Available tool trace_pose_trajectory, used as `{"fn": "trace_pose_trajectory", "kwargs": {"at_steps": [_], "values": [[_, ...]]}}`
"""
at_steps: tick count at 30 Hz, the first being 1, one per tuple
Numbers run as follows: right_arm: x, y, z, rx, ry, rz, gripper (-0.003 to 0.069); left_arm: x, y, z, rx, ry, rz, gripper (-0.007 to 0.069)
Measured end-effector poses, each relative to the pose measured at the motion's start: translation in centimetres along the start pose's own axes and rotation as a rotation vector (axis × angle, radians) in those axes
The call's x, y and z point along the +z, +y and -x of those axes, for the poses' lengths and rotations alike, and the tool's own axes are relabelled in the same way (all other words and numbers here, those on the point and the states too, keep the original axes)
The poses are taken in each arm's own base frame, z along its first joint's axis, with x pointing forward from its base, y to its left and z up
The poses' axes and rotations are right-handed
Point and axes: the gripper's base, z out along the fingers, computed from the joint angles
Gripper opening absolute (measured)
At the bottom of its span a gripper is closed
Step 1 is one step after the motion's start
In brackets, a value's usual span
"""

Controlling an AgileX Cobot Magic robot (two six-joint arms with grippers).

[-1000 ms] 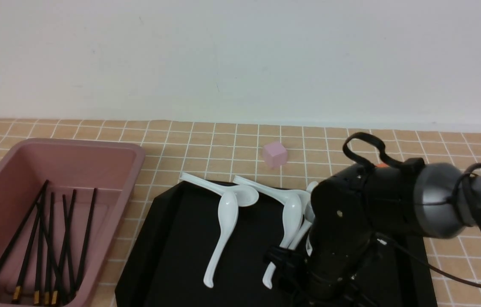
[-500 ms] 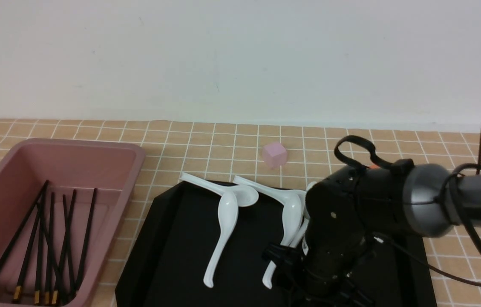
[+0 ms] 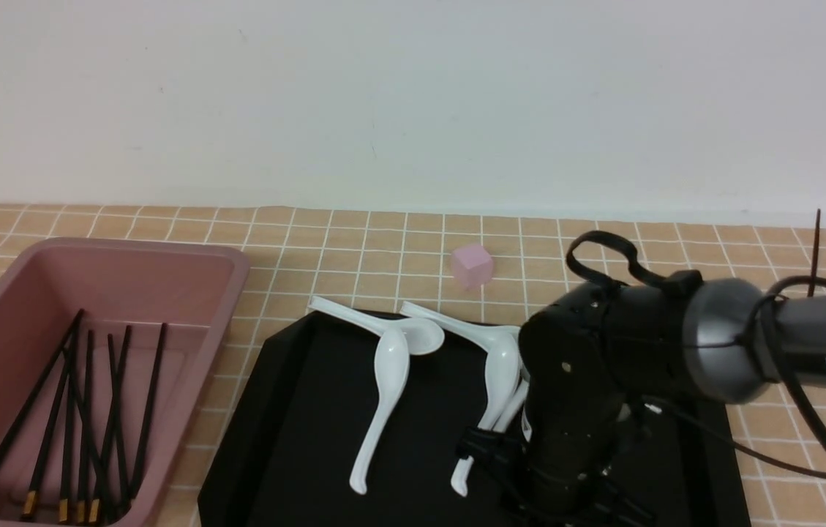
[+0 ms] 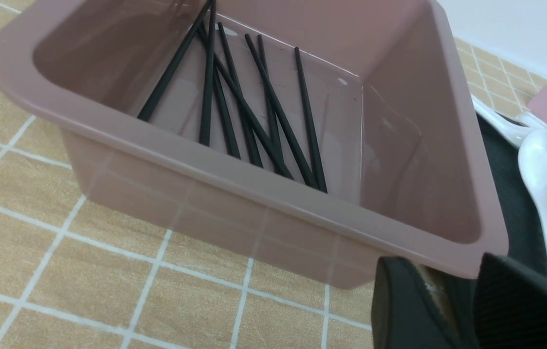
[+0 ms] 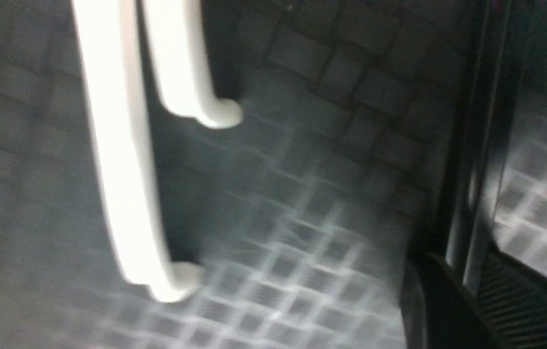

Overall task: On brown tablecloth take chopsticks from black tray and put them in box.
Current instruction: 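Move the gripper over the chopsticks on the black tray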

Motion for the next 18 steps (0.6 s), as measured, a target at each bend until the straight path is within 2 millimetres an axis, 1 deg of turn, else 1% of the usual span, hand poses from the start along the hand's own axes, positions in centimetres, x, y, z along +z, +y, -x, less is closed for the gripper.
{"fn": "trace_pose_trajectory", "kwargs": {"at_steps": [6, 8, 11, 15, 16, 17, 18], "values": [[-0.1, -2.6, 0.0, -0.064, -0.005, -0.261, 0.0125, 0.0, 0.0, 0.0, 0.0, 0.0, 0.0, 0.0239], [-0.8, -3.3, 0.0, -0.107, -0.015, -0.299, 0.0125, 0.0, 0.0, 0.0, 0.0, 0.0, 0.0, 0.0239], [-3.4, -3.6, -0.4, -0.174, -0.035, -0.245, 0.0125, 0.0, 0.0, 0.0, 0.0, 0.0, 0.0, 0.0239], [-7.9, -4.5, -1.1, -0.223, -0.084, -0.115, 0.0125, 0.0, 0.0, 0.0, 0.0, 0.0, 0.0, 0.0239], [-7.9, -4.5, -1.1, -0.223, -0.084, -0.115, 0.0125, 0.0, 0.0, 0.0, 0.0, 0.0, 0.0, 0.0239], [-9.9, -5.0, -1.5, -0.255, -0.109, -0.03, 0.0125, 0.0, 0.0, 0.0, 0.0, 0.0, 0.0, 0.0239], [-11.0, -5.1, -1.7, -0.271, -0.121, 0.029, 0.0125, 0.0, 0.0, 0.0, 0.0, 0.0, 0.0, 0.0239]]}}
